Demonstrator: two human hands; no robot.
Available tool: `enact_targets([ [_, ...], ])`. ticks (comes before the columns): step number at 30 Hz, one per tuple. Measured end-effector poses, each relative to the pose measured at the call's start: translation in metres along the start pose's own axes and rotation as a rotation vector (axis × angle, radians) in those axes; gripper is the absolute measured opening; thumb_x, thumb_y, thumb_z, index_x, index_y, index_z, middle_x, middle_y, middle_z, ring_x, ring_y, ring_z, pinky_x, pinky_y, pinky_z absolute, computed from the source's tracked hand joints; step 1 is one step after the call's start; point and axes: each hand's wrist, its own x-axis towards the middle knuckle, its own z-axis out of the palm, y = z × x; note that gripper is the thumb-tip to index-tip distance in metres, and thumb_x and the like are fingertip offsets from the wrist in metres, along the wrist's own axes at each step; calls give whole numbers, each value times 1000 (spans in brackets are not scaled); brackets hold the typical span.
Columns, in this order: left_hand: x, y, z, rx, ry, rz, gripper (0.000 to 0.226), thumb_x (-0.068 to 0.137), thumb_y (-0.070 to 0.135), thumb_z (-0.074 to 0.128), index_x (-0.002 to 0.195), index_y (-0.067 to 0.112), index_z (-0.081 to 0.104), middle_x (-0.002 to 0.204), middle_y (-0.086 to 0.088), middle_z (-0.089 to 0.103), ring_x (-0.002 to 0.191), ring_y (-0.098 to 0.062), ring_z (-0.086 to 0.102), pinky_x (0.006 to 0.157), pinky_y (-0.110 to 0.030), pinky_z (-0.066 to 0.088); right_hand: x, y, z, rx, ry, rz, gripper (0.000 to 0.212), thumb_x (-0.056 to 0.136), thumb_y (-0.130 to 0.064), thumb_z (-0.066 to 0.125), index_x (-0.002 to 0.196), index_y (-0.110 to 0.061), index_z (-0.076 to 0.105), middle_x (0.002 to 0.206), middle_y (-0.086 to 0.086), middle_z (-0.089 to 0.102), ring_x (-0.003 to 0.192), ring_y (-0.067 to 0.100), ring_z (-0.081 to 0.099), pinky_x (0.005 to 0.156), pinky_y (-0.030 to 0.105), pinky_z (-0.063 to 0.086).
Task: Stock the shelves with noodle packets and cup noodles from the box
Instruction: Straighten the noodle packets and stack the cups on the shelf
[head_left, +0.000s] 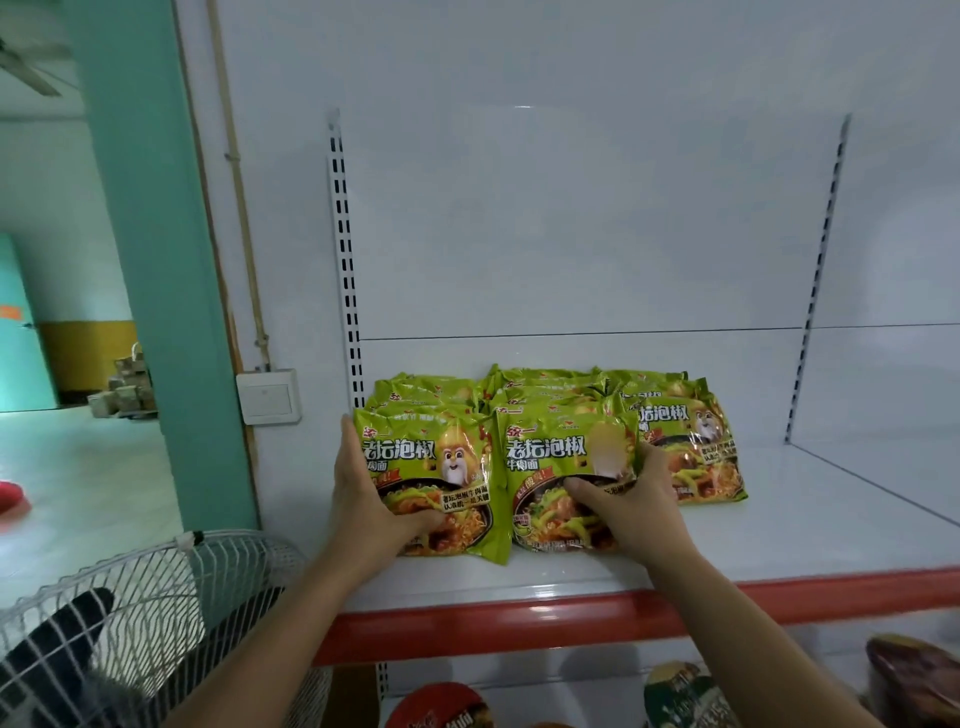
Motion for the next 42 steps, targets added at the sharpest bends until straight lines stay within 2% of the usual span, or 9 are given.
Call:
enact_targets([
  [4, 5, 1, 5, -213, 56, -113, 143, 53, 37, 92, 156, 32, -9, 161, 0, 18, 146, -23, 24, 117, -52, 27, 7, 0, -10, 41, 51, -34, 99, 68, -37, 88, 145, -15, 29, 134, 4, 45, 118, 23, 47, 99, 38, 42],
  [11, 5, 9, 15, -46, 129, -101, 138, 57, 49, 87, 156, 28, -6, 164, 0, 9, 150, -24, 14, 120, -51, 20, 12, 3, 2, 114, -127, -17, 110, 69, -53, 79, 150, -24, 11, 144, 6, 41, 128, 29, 47, 109, 45, 39],
  [15, 0, 18, 15, 477, 230, 381, 115, 73, 79, 59, 157, 19, 8, 165, -7, 6, 152, -26, 4, 121, -52, 8, 17, 2, -3, 213, -109, -22, 90, 77, -51, 74, 146, -26, 21, 124, -6, 46, 113, 18, 48, 96, 36, 42],
  [17, 2, 29, 23, 642, 119, 563, 102, 80, 85, 39, 157, 24, 14, 166, -5, 5, 153, -27, 1, 122, -51, 2, 23, 1, -3, 188, -16, -35, 93, 72, -74, 63, 143, -23, 32, 127, -4, 54, 117, 21, 53, 101, 46, 46],
  [20, 6, 43, 44, 802, -36, 693, 97, 79, 88, 24, 156, 31, 10, 166, -2, 5, 153, -26, 0, 121, -51, 0, 40, -10, -7, 221, 110, -45, 64, 88, -64, 53, 137, -23, 47, 126, 0, 59, 116, 22, 57, 99, 50, 49],
  [22, 9, 46, 58, 867, -99, 778, 94, 82, 86, 24, 156, 30, 13, 166, -1, 10, 153, -26, 6, 121, -52, 2, 57, -20, -11, 209, 105, -67, 54, 94, -55, 51, 139, -24, 48, 133, 2, 57, 119, 22, 56, 100, 50, 48],
  [27, 18, 37, 68, 905, -111, 873, 91, 84, 84, 32, 156, 28, 25, 164, -2, 19, 152, -29, 13, 120, -56, 8, 105, -46, -14, 101, -63, -67, 62, 97, -55, 47, 149, -24, 36, 152, 3, 41, 135, 25, 41, 105, 43, 36],
  [36, 16, 37, 70, 960, -115, 840, 91, 84, 85, 30, 156, 31, 21, 165, 0, 14, 152, -29, 8, 121, -54, 1, 158, -64, -1, -110, -301, -9, 72, 97, -53, 50, 150, -8, 34, 155, 11, 36, 139, 30, 37, 110, 41, 30],
  [42, 19, 36, 71, 957, -102, 854, 91, 83, 85, 34, 155, 29, 27, 164, 0, 18, 152, -29, 11, 120, -55, 6, 157, -65, 0, -144, -361, -15, 58, 99, -52, 45, 143, -14, 47, 150, 9, 44, 134, 29, 43, 108, 39, 32],
])
